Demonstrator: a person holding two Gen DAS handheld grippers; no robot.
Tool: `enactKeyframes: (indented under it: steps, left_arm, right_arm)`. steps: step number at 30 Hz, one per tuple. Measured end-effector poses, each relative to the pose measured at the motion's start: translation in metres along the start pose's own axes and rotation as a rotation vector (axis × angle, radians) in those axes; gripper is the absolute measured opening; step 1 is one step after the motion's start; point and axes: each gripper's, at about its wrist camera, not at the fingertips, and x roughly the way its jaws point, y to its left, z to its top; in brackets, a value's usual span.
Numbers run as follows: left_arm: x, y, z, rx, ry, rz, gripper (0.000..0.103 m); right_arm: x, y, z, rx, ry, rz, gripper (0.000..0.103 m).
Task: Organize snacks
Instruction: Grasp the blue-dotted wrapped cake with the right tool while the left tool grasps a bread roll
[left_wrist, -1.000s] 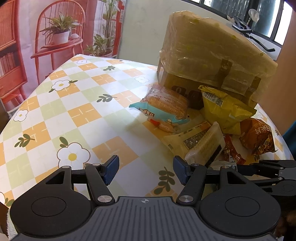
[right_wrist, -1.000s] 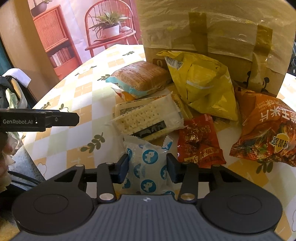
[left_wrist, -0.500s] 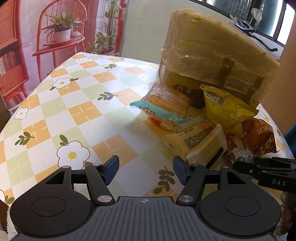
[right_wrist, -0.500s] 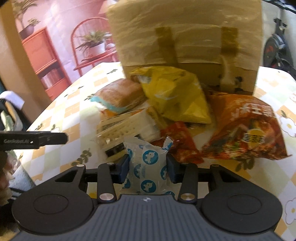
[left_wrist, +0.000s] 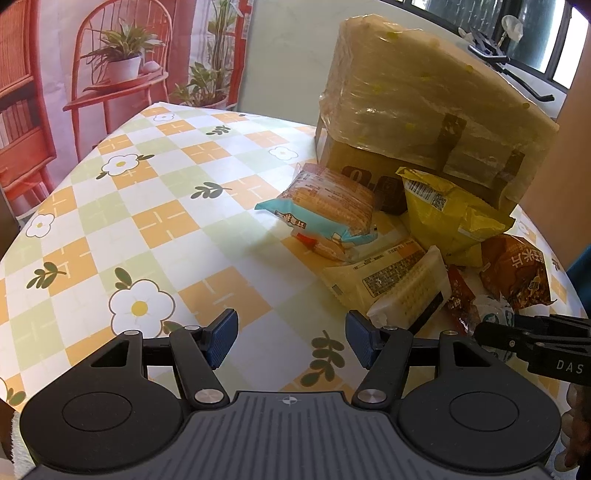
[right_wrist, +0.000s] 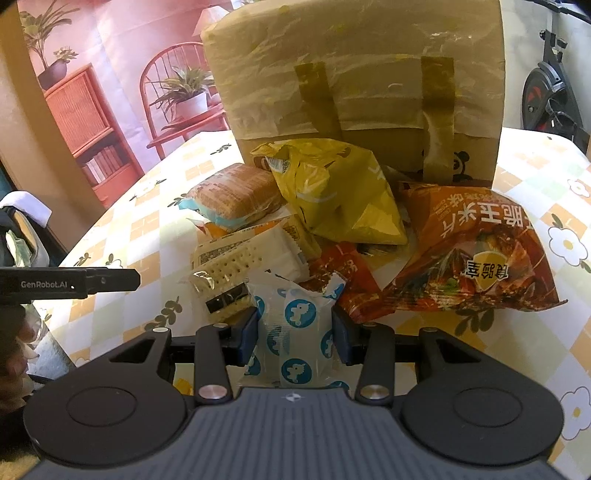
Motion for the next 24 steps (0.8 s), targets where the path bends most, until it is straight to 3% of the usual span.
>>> enactKeyframes:
  steps: [11, 16, 24]
  left_arm:
    - [0.004, 0.005, 0.025, 0.025, -0.028, -0.024, 0.067]
    - [0.014, 0.002, 0.049, 0.075, -0.054, -0.059, 0.083]
    - [0.058, -0.014, 0.087, 0.216, -0.060, -0.122, 0.087]
  right_arm:
    - [-0.003, -0.005, 0.000, 0.016, -0.017, -0.021, 0.044]
    - [-0.005, -0.007, 0.000, 0.026, -0.022, -0.022, 0.044]
    - [-0.003, -0.009, 0.000, 0.034, -0.020, -0.015, 0.044]
